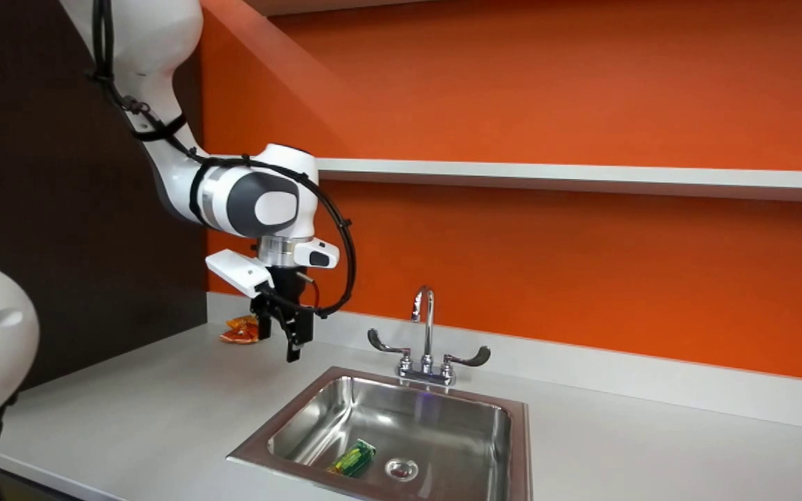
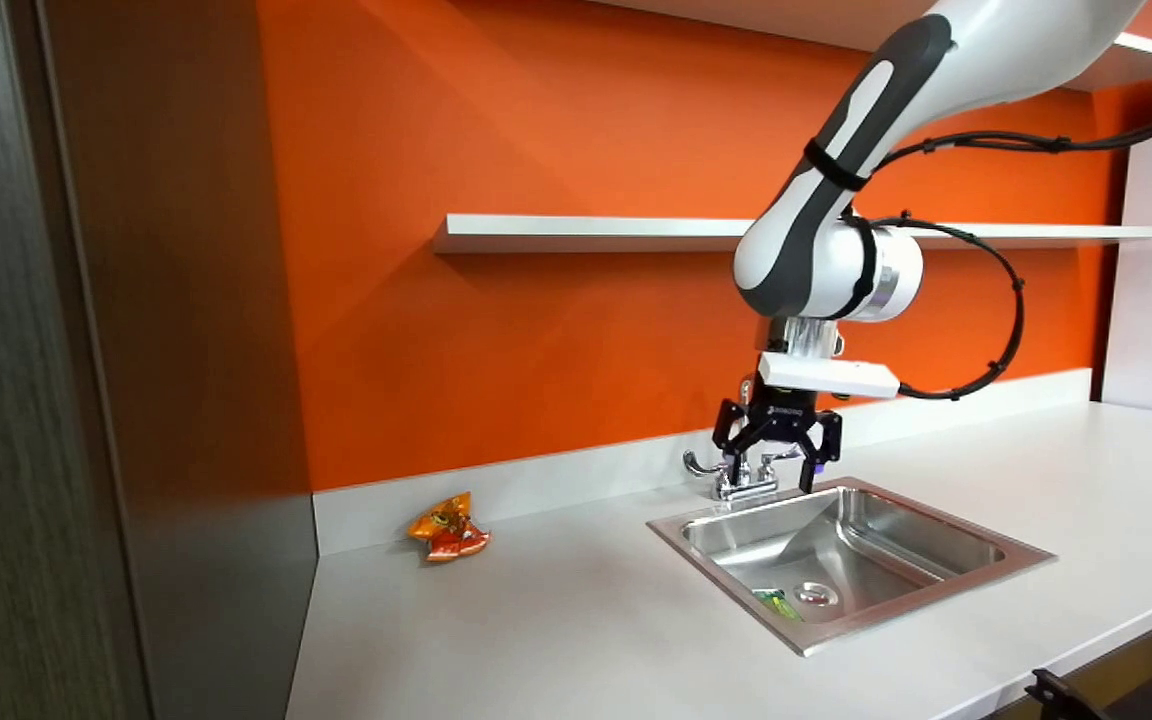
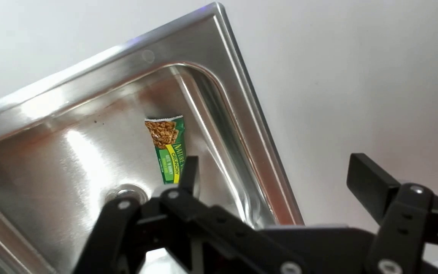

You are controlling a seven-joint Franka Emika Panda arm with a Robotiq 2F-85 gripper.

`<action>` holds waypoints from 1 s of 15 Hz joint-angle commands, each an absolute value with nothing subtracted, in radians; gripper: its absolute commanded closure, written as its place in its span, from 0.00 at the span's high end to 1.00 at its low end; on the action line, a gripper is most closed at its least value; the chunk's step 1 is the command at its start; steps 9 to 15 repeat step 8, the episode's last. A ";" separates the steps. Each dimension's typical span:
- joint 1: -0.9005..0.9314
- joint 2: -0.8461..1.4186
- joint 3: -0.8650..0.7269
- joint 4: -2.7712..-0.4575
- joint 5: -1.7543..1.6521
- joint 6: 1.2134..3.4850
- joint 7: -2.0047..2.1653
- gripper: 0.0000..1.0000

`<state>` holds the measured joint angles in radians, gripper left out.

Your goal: Pick up a pack of snack and put it in the sink

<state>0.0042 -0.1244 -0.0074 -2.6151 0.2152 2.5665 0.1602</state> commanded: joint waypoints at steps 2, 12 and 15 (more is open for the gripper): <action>0.002 -0.122 -0.006 -2.614 0.214 2.565 0.161 1.00; 0.002 -0.112 -0.006 -2.613 0.214 2.566 0.161 1.00; 0.002 -0.112 -0.006 -2.613 0.214 2.566 0.161 1.00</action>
